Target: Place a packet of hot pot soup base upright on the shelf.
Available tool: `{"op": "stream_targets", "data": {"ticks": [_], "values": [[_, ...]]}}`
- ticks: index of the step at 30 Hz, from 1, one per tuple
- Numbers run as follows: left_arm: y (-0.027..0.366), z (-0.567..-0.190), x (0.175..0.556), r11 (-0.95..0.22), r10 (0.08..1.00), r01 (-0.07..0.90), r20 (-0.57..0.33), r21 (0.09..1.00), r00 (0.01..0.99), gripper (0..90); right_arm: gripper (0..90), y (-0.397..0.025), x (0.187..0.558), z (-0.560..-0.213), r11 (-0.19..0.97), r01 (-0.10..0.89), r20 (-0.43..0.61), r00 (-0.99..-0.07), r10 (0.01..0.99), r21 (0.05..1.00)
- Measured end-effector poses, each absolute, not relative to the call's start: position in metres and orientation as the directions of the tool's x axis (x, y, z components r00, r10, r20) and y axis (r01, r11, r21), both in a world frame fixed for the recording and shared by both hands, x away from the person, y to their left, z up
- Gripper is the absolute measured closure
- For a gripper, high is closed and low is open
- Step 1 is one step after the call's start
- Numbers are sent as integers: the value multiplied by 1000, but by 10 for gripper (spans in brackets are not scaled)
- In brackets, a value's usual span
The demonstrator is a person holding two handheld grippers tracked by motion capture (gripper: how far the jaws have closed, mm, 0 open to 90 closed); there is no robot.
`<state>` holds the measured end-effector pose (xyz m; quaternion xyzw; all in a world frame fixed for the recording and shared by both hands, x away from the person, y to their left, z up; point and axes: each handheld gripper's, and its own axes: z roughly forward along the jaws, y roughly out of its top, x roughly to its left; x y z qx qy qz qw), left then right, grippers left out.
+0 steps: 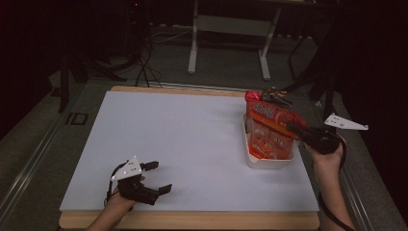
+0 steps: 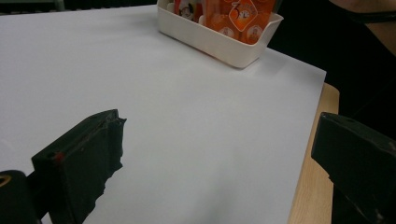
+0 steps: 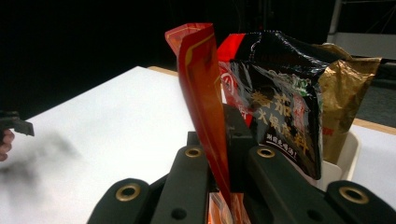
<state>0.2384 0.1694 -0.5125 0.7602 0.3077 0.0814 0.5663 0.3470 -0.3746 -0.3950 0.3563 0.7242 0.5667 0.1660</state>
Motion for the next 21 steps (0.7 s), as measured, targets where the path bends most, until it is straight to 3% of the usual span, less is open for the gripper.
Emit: {"op": "stream_targets", "data": {"ticks": [3, 8, 21], "values": [[169, -513, 238, -172, 558, 376, -225, 911, 799, 24, 867, -373, 349, -393, 106, 337, 169, -691, 703, 935], [169, -513, 239, -168, 562, 380, -228, 910, 795, 24, 742, -369, 352, -386, 91, 324, 170, -691, 703, 942], [170, -512, 239, -165, 561, 377, -228, 911, 796, 24, 460, -346, 343, -334, 86, 248, 120, -708, 696, 965]]}}
